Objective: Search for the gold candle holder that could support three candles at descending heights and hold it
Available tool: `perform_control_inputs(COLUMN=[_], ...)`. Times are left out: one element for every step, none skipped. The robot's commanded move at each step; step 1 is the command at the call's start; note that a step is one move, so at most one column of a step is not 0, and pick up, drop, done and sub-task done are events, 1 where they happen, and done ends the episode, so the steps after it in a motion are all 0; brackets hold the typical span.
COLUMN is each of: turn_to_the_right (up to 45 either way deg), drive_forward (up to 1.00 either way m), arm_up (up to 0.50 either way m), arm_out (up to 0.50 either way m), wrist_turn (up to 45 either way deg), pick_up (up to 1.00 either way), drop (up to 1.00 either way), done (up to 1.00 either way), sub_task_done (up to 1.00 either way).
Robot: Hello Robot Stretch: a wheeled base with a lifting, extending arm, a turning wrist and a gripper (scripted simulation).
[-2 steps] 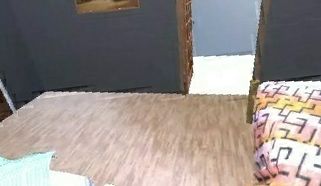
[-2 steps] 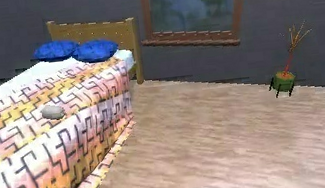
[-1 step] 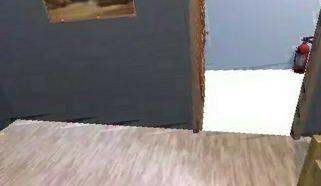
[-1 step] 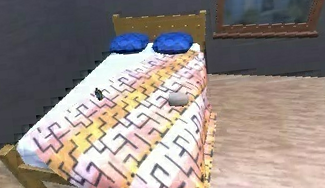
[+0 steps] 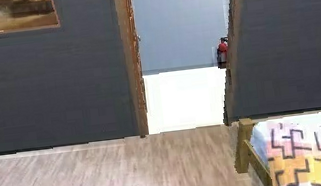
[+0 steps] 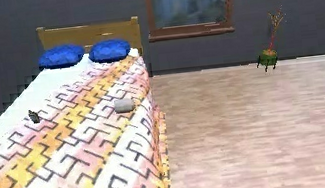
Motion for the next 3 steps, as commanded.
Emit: perform_control_inputs(turn_to_the_right=[0.0, 0.0, 0.0], drive_forward=[1.00, 1.00, 0.90], arm_up=[0.00, 0.00, 0.00], arm_out=[0.00, 0.00, 0.00], wrist_turn=[0.0, 0.0, 0.0], pick_up=[0.00, 0.00, 0.00], drop=[0.00, 0.00, 0.00], done=[0.00, 0.00, 0.00], sub_task_done=[0.00, 0.00, 0.00])
